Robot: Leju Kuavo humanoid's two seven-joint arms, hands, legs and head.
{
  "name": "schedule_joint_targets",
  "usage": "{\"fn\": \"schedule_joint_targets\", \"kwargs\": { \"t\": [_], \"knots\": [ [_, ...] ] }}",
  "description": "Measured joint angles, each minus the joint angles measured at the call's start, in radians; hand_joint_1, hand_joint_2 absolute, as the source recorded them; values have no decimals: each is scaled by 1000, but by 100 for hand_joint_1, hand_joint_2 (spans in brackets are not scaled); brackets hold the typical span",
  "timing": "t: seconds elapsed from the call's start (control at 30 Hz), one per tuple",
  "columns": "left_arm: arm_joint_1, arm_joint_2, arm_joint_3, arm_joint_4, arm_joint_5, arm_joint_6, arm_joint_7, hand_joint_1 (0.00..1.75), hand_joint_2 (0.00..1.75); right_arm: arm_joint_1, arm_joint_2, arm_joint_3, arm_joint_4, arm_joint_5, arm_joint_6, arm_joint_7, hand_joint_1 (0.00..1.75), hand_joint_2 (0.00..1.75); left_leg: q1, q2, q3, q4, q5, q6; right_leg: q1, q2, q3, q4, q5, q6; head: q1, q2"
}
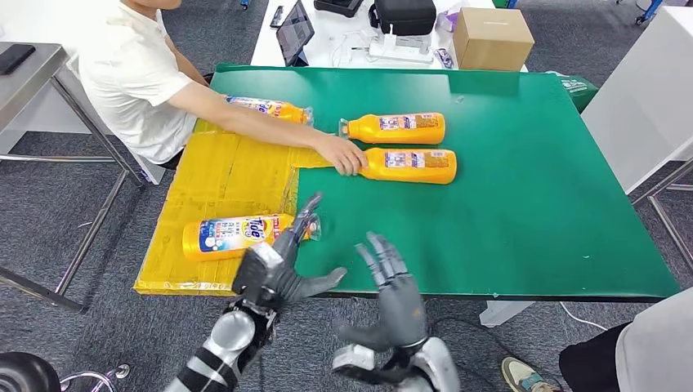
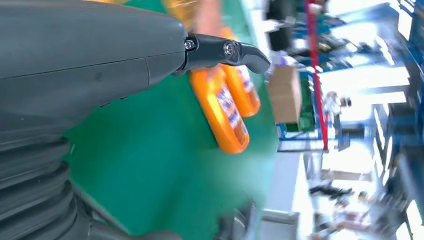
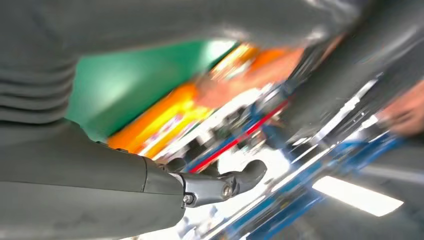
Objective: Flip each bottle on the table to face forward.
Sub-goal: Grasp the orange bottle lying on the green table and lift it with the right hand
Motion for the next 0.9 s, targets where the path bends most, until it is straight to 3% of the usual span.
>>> {"fn": "schedule_joint_targets", "kwargs": {
  "t": [0.13,0.33,0.63,0.9],
  "knots": [
    [64,-2,4,-51,94,-11,14,0,175,20,16,-162,-35,104,-1,0,0,175,0,0,0,0,0,0,0,0,0,0,0,0,0,0],
    [106,-2,1,-94,62,50,1,0,175,37,32,-277,-58,184,-1,0,0,175,0,0,0,0,0,0,0,0,0,0,0,0,0,0],
    [121,-2,-33,-114,-77,198,26,0,175,25,36,-388,-37,314,-1,4,0,175,0,0,0,0,0,0,0,0,0,0,0,0,0,0],
    [121,-9,-58,-112,-133,248,52,0,175,-51,16,-429,92,389,-1,104,0,175,0,0,0,0,0,0,0,0,0,0,0,0,0,0]
  ]
}}
